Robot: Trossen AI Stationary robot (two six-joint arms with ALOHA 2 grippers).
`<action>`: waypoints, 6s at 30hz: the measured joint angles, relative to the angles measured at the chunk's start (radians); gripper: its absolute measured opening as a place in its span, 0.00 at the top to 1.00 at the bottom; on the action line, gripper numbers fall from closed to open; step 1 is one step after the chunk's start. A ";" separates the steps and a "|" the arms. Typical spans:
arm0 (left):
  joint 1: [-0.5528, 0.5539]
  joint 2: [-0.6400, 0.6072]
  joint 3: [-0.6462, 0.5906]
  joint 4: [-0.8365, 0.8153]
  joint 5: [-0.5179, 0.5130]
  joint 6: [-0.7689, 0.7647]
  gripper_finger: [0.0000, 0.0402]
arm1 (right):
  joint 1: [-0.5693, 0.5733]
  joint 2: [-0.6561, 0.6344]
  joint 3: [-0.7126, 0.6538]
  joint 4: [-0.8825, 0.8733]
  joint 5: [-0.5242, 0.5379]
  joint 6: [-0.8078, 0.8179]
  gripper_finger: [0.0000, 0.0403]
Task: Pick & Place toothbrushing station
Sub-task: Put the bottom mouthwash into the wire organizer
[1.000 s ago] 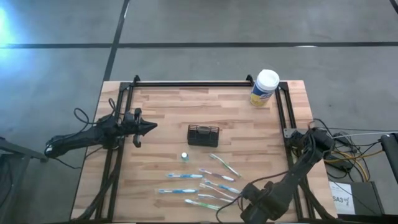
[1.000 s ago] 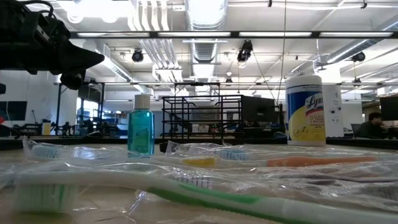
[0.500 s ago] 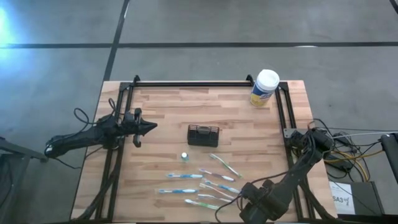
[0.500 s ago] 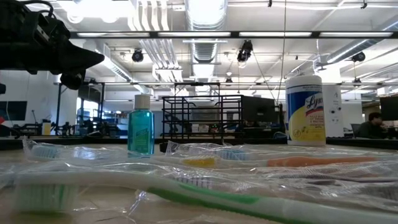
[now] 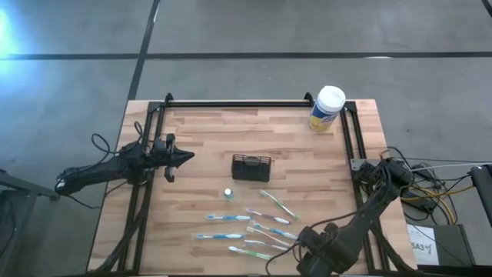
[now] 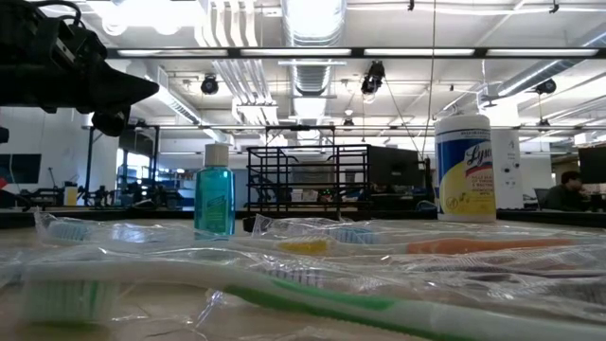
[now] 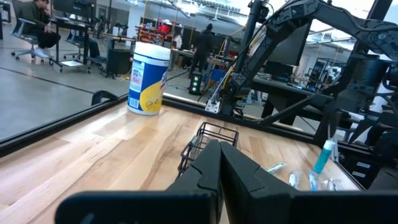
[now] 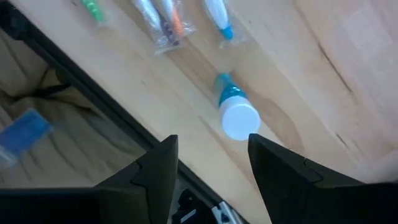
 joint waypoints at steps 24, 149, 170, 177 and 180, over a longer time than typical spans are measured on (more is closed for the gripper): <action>0.000 0.000 0.000 -0.006 0.000 0.002 0.98 | -0.003 0.007 -0.031 -0.003 0.065 -0.025 0.52; 0.000 0.002 0.005 0.063 -0.045 0.017 0.98 | -0.838 0.120 0.556 -0.188 0.113 -1.412 0.79; 0.000 0.002 0.005 0.043 -0.045 -0.002 0.98 | -0.835 0.199 0.549 -0.185 0.072 -1.402 0.78; 0.000 0.005 0.005 0.035 -0.046 -0.002 0.98 | -0.836 0.259 0.551 -0.203 0.070 -1.409 0.78; 0.000 0.006 0.005 0.035 -0.045 -0.002 0.98 | -0.836 0.275 0.551 -0.203 0.069 -1.413 0.78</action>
